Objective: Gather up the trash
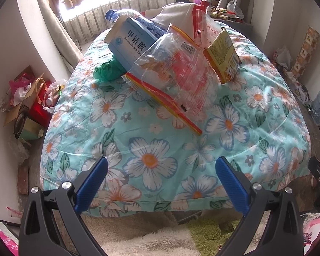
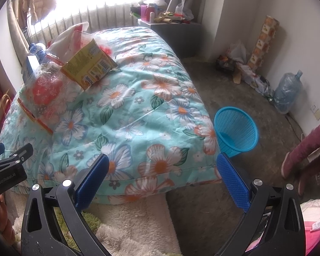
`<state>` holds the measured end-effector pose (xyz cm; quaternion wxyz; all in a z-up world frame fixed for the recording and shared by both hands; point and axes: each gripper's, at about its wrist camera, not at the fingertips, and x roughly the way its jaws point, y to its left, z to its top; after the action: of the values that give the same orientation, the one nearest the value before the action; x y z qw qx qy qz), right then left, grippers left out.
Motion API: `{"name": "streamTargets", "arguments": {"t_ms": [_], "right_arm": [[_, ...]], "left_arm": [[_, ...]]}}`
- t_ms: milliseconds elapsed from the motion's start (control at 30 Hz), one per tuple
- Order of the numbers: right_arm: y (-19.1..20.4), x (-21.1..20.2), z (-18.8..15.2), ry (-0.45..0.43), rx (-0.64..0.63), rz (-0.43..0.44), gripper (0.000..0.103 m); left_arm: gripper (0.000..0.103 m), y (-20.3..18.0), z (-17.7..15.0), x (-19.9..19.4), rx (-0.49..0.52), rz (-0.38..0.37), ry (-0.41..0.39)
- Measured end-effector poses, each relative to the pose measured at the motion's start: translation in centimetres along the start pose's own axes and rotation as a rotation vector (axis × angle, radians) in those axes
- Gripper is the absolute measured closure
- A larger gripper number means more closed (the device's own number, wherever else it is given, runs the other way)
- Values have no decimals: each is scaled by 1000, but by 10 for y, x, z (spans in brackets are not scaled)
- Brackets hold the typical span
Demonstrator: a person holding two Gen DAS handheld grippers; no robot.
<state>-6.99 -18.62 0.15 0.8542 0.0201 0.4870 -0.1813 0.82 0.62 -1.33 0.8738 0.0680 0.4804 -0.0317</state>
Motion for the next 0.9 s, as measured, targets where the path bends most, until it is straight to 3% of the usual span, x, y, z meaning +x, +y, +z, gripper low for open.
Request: {"name": "streamTargets", "arguments": {"t_ms": [900], "right_arm": [[-7, 3, -3, 7, 20, 6, 7]], "left_arm": [[4, -7, 0, 4, 28, -10, 13]]}}
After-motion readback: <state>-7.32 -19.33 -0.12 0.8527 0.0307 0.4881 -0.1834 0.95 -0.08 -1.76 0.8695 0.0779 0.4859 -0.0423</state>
